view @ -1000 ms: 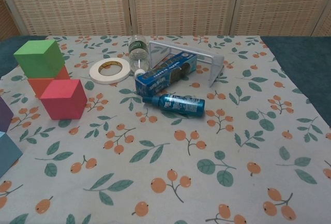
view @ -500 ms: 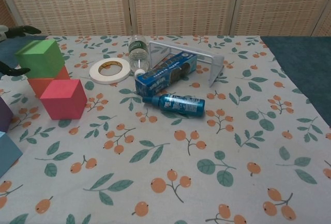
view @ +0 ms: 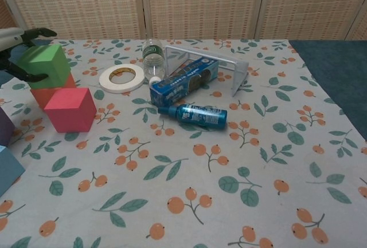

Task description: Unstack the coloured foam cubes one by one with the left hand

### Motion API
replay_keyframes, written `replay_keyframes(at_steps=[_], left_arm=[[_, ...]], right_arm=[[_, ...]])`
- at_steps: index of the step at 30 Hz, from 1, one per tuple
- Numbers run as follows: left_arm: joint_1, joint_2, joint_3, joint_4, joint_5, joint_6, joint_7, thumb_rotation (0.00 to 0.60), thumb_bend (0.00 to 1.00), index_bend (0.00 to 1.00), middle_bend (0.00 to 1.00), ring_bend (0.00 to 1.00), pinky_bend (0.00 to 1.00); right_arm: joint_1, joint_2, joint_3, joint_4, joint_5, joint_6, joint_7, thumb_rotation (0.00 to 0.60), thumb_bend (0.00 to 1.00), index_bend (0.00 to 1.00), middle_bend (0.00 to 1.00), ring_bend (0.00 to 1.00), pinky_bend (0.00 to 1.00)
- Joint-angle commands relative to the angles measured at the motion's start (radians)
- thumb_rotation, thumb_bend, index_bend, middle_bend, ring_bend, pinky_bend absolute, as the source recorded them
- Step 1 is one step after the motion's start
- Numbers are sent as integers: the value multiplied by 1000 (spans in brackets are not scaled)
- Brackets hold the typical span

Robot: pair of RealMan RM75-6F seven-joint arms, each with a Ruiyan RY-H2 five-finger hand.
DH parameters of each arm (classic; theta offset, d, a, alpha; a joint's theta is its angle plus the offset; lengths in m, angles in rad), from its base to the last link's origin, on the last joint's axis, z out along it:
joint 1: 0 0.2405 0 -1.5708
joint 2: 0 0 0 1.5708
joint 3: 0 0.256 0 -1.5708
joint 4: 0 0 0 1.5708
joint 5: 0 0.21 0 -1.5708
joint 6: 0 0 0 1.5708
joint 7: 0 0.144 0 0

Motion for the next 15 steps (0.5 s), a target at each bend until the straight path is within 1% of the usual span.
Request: replay_keyframes(at_steps=[1, 5, 11, 15], left_arm=[[-1, -10, -1, 10, 5, 14, -2, 600, 332, 0, 36, 325, 184], [-4, -15, -2, 17, -1, 11, 1, 600, 325, 0, 61, 377, 215], [-16, -24, -16, 31, 14, 40, -12, 600, 340, 0, 73, 391, 221], [-54, -52, -34, 70, 25, 34, -21, 600, 338, 0, 82, 395, 229]], right_arm=[[0, 0, 0, 0, 1, -1, 1, 600, 170, 0, 0, 0, 0], [1, 0, 0, -1, 2, -3, 0, 600, 170, 0, 0, 0, 0], [0, 2, 2, -2, 6, -1, 0, 600, 170, 0, 0, 0, 0], [1, 3, 5, -2, 14, -6, 1, 600, 170, 0, 0, 0, 0]])
